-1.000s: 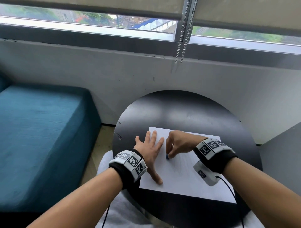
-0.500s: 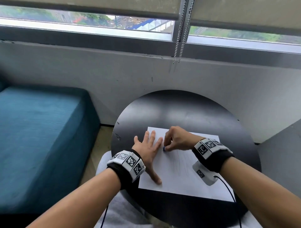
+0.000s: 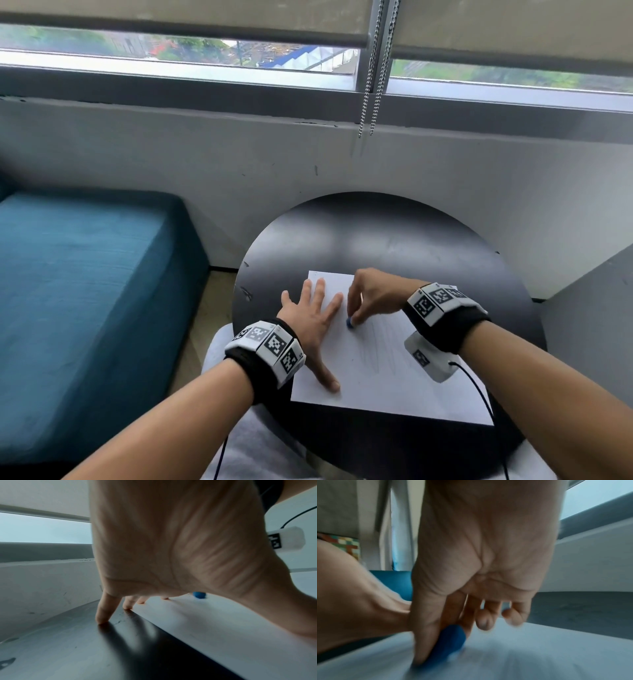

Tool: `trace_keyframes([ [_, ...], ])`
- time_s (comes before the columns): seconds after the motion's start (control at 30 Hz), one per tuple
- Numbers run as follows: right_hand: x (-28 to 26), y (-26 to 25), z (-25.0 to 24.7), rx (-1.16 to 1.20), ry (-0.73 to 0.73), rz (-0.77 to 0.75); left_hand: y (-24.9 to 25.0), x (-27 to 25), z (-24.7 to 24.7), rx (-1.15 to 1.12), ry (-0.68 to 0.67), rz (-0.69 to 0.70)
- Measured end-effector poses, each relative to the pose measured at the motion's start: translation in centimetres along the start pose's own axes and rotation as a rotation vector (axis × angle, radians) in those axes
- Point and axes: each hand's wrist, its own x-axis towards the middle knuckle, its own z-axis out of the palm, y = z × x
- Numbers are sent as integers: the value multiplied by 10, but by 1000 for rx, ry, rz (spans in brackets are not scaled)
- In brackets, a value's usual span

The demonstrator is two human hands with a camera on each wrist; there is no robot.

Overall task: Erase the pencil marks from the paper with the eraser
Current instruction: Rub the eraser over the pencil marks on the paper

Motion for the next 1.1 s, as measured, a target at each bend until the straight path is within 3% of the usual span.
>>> trace_keyframes([
  [0.1, 3, 7, 2, 58, 174, 15, -1, 0, 1, -2, 5, 4],
  [0.23, -9, 0, 13, -6, -25, -5, 0, -1, 0, -4, -14, 0],
  [0.4, -8, 4, 9, 8, 182, 31, -1, -1, 0, 4, -6, -1],
  [0.53, -19, -6, 17, -54, -49, 37, 1, -1, -3, 13, -37, -6],
  [0.57, -18, -7, 15, -61, -55, 40, 1, -1, -3, 12, -39, -7],
  [0.7, -14, 4, 11, 30, 149, 43, 0, -2, -2, 7, -21, -5],
  [0.87, -27, -5, 20, -23, -104, 15, 1, -1, -4, 7, -47, -8],
  [1.0, -26, 2, 19, 58, 132, 16, 1, -2, -3, 14, -23, -8],
  [1.1, -41, -1, 32, 83, 42, 6, 2, -2, -3, 21, -34, -8],
])
